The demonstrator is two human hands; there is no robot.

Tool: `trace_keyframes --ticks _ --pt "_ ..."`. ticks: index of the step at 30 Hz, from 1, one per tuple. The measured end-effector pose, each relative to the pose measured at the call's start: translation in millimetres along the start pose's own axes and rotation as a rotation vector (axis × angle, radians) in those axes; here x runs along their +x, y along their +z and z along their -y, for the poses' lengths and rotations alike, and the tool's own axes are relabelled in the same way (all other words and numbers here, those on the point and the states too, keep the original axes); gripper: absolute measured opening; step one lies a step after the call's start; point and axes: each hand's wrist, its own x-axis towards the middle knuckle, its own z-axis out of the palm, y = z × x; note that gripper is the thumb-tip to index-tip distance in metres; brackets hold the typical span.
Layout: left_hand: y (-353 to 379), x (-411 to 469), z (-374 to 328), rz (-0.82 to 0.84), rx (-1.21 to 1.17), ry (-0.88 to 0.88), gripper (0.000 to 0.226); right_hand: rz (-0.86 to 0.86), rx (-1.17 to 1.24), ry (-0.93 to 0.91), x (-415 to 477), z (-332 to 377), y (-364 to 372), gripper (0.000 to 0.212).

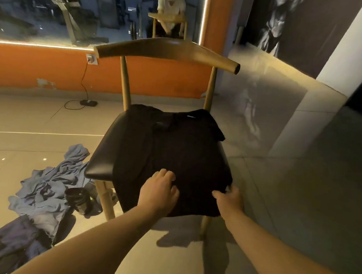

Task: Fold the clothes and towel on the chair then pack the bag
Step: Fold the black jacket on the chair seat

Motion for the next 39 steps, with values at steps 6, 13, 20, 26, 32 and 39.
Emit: trace_keyframes --ticks 6,13,20,26,32,39 --pt "17.6 9.6 -57.9 0.156 -0.078 -0.005 0.026 0.212 -0.025 -0.03 10.9 8.0 -32.3 0.01" --pt "37.0 10.6 -112.2 0.293 -0.209 -0.069 0.041 0.478 0.018 0.034 9.3 35.2 -74.3 0.007" --pt "43.7 15.8 -138.2 0.347 -0.251 -0.135 0.053 0.612 -0.077 0.086 14.1 48.5 -90.0 0.018" --pt "51.3 20.0 -143.6 0.312 -0.333 -0.207 0.022 0.645 -0.137 0.044 22.6 56.1 -93.6 0.022" --pt "49.0 22.1 -136.0 0.317 -0.415 -0.265 0.012 0.418 -0.263 -0.115 42.0 97.0 -71.8 0.02" --pt "44.3 20.6 -127.3 0.366 -0.558 -0.272 0.018 0.199 -0.184 -0.178 92.7 142.2 -10.6 0.044"
